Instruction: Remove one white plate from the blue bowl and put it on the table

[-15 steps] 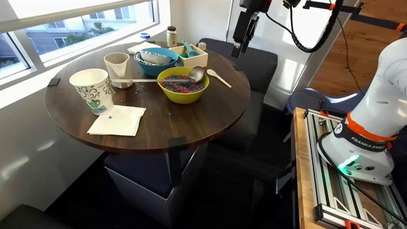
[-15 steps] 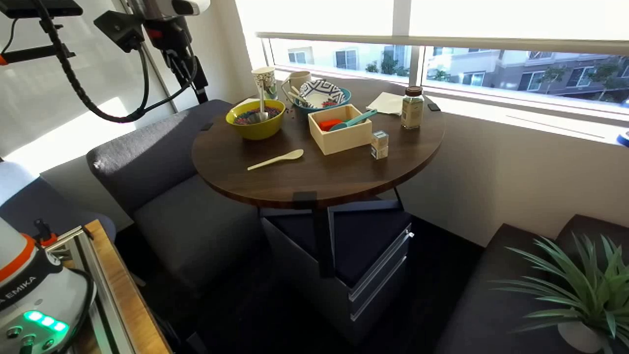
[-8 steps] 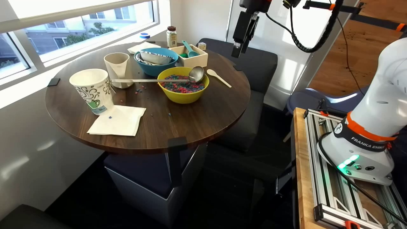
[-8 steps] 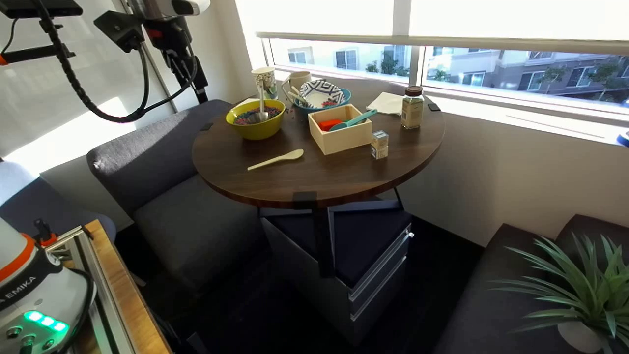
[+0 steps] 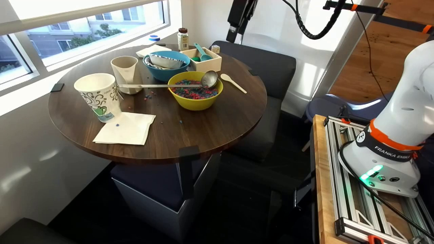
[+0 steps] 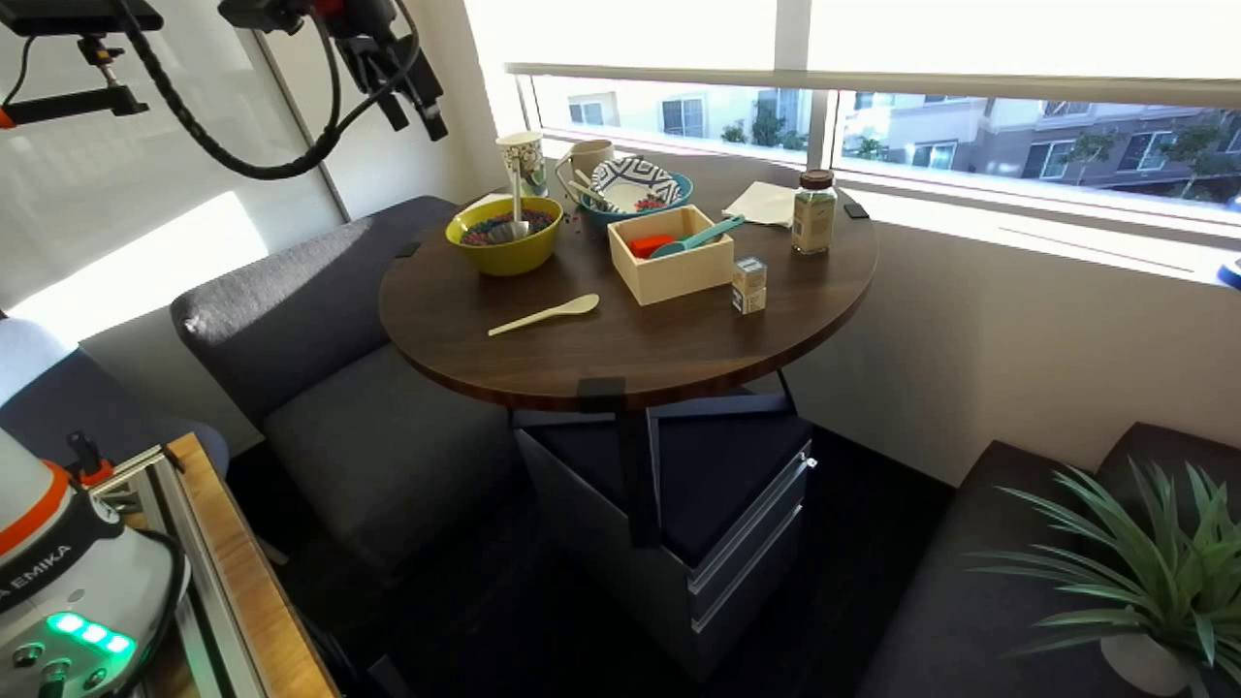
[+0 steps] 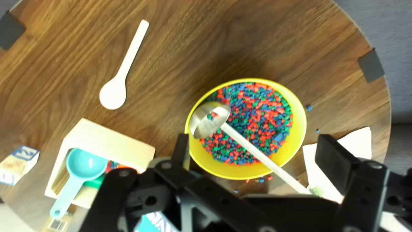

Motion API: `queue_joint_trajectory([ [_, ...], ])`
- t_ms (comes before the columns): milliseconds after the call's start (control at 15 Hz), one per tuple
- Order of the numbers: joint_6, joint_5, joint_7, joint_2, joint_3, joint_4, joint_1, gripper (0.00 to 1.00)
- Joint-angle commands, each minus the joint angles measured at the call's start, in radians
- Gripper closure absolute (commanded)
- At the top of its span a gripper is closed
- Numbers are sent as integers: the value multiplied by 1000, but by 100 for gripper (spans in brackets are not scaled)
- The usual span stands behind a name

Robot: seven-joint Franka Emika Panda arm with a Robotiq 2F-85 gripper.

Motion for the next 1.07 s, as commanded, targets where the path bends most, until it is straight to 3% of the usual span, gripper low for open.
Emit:
queue_joint_trajectory([
  [0, 61, -131, 51, 148, 44, 145, -22, 0],
  [200, 81, -245, 61, 255, 51, 245, -22, 0],
  [600, 106, -372, 88, 452, 31, 412, 7, 0],
  [1000, 137, -418, 117, 596, 5, 516, 40, 0],
])
